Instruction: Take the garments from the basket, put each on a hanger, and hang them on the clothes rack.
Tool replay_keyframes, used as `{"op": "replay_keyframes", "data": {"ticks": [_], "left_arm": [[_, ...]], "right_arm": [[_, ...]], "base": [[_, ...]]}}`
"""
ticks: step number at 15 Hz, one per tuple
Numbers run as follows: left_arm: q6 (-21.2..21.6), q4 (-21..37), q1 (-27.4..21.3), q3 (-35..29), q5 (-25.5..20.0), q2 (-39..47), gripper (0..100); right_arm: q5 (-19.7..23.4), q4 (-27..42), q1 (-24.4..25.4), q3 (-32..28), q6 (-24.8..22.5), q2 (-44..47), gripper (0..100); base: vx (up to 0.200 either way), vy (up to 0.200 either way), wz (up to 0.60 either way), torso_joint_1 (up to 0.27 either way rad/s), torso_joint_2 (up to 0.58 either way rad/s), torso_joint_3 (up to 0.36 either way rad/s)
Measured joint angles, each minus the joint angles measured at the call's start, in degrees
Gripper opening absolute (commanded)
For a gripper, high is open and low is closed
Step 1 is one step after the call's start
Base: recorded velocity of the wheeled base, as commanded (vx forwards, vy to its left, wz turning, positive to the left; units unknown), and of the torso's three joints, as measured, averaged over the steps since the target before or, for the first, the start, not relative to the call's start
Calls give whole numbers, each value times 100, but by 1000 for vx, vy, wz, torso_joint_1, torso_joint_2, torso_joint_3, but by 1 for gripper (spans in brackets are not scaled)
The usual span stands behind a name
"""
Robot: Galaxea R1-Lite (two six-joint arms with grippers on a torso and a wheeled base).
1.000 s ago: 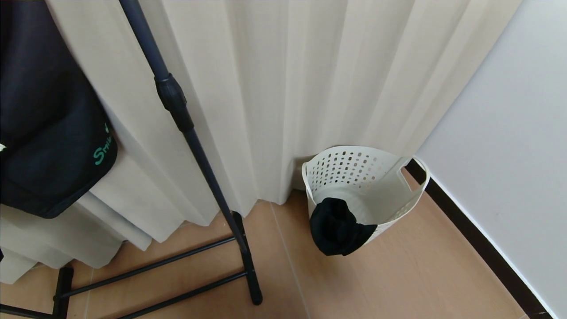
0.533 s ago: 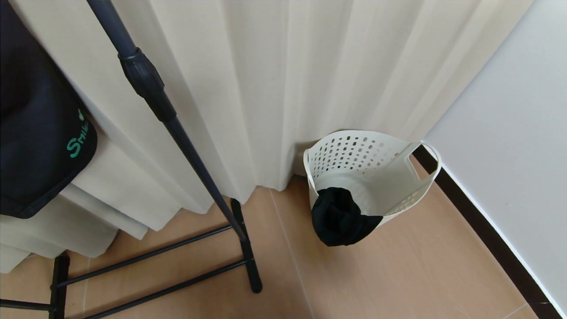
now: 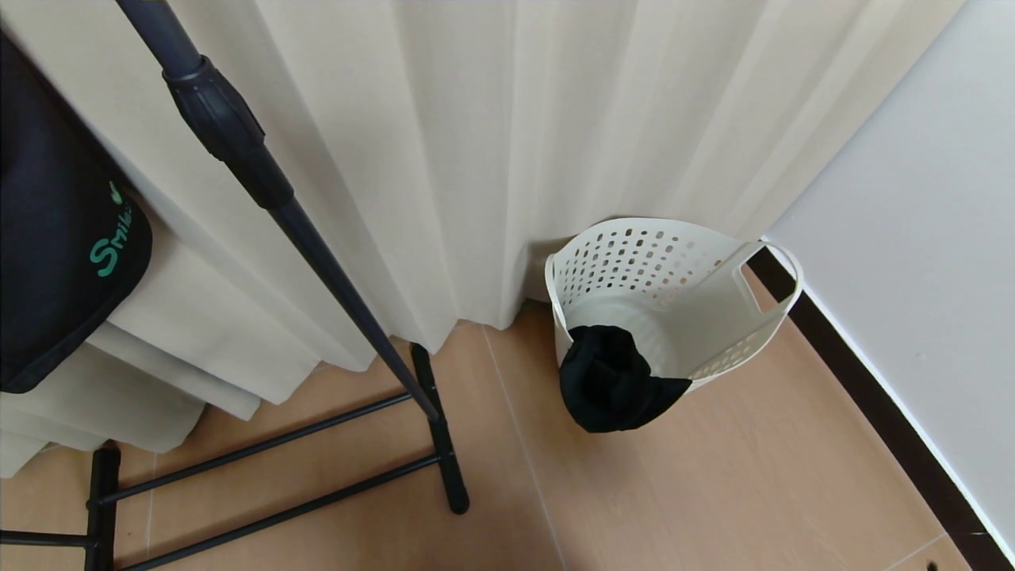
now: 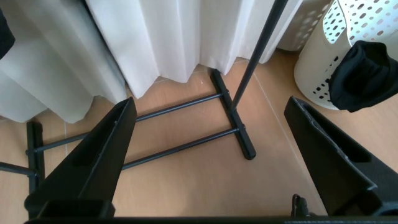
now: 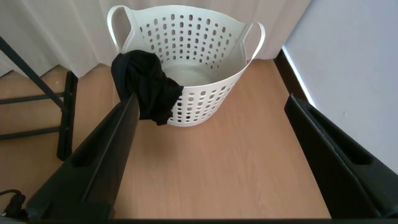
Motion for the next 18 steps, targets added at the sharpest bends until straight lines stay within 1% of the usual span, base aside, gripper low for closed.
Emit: {"op": "replay_keyframes", "data": {"ticks": [4,8,12,14,16,18], "left_arm": [[-2,0,0,0,-4,0,100],[0,-2,0,0,-4,0,100],[-5,0,0,0,2,0,100],[-6,-2,0,0,11,0,100],[-9,-4,0,0,13,0,100],[-9,-4,0,0,13,0,100]], "right_arm": [[6,16,0,0,-93,0,100],[6,10,0,0,-93,0,100],[-134,93,-15,0,-73,122,100],[-71,62,26,0,-77,616,100],[55,-88,210,-60,-79,1484,100],[129,-219,446,-366,-93,2566,100]], "base": [[0,0,0,0,0,0],[0,0,0,1,4,-89],[0,0,0,0,2,-118],[0,0,0,0,0,0],[0,0,0,0,0,0],[0,0,0,0,0,0]]}}
